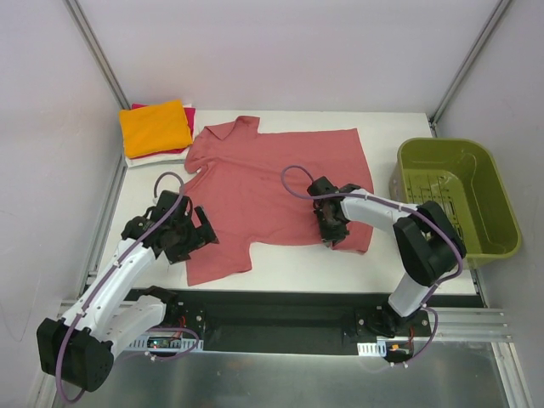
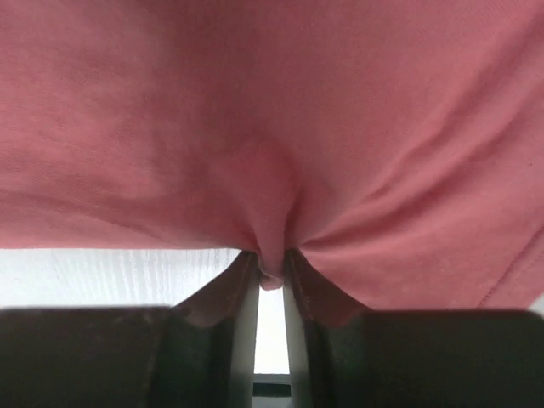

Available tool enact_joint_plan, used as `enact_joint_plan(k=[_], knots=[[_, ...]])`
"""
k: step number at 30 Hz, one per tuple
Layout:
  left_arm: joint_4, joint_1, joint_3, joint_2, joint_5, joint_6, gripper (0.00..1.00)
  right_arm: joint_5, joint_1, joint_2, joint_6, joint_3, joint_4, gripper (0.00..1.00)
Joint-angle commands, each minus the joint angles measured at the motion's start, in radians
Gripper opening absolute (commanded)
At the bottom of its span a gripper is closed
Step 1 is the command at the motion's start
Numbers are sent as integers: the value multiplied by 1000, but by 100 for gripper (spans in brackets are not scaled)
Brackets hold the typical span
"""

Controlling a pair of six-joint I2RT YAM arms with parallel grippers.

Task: Fold and stack the t-shirts
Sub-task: Flatten out the tshirt, then grap the side of the flattened tshirt closest away from the robot with both arms

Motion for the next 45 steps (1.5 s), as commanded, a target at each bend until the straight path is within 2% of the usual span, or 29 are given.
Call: enact_joint_plan(k=[1,3,6,9,10,12,13,17,20,24,26,31,34,38,42,45], knots=[[-86,6,12,-22,-57,-51,99,62,61,-24,61,50,-72,16],[-129,6,23,-21,-93,-60,99,88,90,-38,95,105,-126,16],[-178,6,40,-25,-100,-64,99,145,142,-30,156,164,-242,21],[-216,6,45,-47,-122,-78,99,140,188,-10,188,202,-284,34],[-241,8,42,-56,-134,-81,99,136,199,-9,199,204,-281,47],[-261,8,37,-64,-137,-92,99,137,199,-27,207,192,-273,66],[-272,8,26,-65,-127,-94,99,143,198,-41,211,186,-272,81],[-273,8,-17,-53,-64,-121,99,182,198,-193,211,85,-232,91],[-256,8,-60,-68,-33,-178,99,156,178,-351,204,-17,-175,100],[-201,8,-164,-87,-30,-264,99,130,83,-528,213,-113,-161,100],[-161,8,-199,-87,-40,-296,96,119,50,-579,210,-147,-158,100],[-52,11,-254,-50,-90,-318,66,139,10,-719,185,-198,-152,99],[-52,12,-256,-7,-132,-310,53,162,4,-756,182,-210,-164,100],[-42,20,-256,50,-174,-301,45,180,-6,-765,193,-223,-178,100],[-20,31,-267,100,-202,-299,43,182,-20,-788,208,-233,-186,100],[24,34,-274,126,-179,-287,32,192,-34,-806,218,-241,-203,100]])
